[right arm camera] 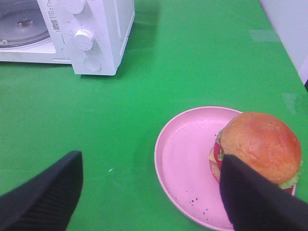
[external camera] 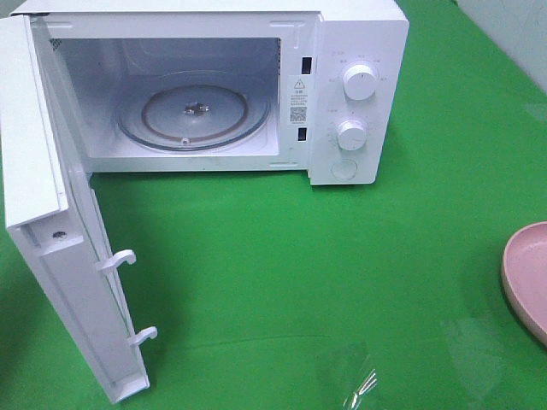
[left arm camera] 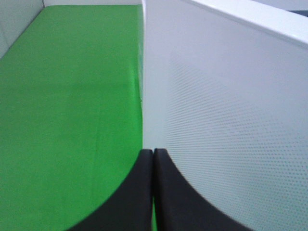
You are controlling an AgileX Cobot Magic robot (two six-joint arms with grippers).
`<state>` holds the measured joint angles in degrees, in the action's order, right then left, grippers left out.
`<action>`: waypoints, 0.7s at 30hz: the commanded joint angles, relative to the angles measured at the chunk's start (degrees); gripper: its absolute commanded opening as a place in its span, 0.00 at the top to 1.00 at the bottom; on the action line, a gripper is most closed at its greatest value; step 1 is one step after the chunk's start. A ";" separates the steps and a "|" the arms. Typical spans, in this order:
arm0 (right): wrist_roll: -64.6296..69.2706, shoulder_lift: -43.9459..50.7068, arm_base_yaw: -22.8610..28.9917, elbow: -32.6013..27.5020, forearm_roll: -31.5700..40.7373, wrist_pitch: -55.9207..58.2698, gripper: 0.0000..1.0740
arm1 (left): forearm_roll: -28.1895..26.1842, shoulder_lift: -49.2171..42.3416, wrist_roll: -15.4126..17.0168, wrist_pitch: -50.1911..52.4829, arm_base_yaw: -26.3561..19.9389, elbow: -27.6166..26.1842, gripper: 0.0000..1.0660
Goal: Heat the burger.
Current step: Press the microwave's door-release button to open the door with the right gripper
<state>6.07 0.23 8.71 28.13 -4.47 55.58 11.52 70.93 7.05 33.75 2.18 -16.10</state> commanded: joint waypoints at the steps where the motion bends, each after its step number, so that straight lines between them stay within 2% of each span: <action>1: -0.74 1.43 -0.40 -0.11 0.17 -0.52 0.29 | 4.30 2.23 1.60 5.27 -0.06 0.06 1.00; 2: -0.74 1.43 -0.40 -0.11 0.17 -0.52 0.29 | 6.30 3.95 2.12 6.88 0.69 -0.34 1.00; 4: -0.74 1.43 -0.40 -0.11 0.17 -0.52 0.29 | 6.53 5.67 2.18 7.22 2.23 -0.86 1.00; 6: -0.74 1.43 -0.40 -0.11 0.17 -0.52 0.29 | 6.47 6.70 1.83 7.51 3.32 -1.20 1.00; 7: -0.74 1.43 -0.40 -0.11 0.17 -0.52 0.29 | 6.42 9.05 0.74 8.42 5.33 -1.72 1.00; 10: -0.74 1.43 -0.40 -0.11 0.17 -0.52 0.29 | 4.13 13.41 -0.97 10.66 8.82 -2.92 1.00; 21: -0.74 1.43 -0.40 -0.11 0.17 -0.52 0.29 | 2.58 21.14 -1.49 12.55 15.53 -8.19 1.00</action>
<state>6.07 0.23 8.71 28.13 -4.47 55.58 14.44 92.07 5.84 45.15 17.30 -23.66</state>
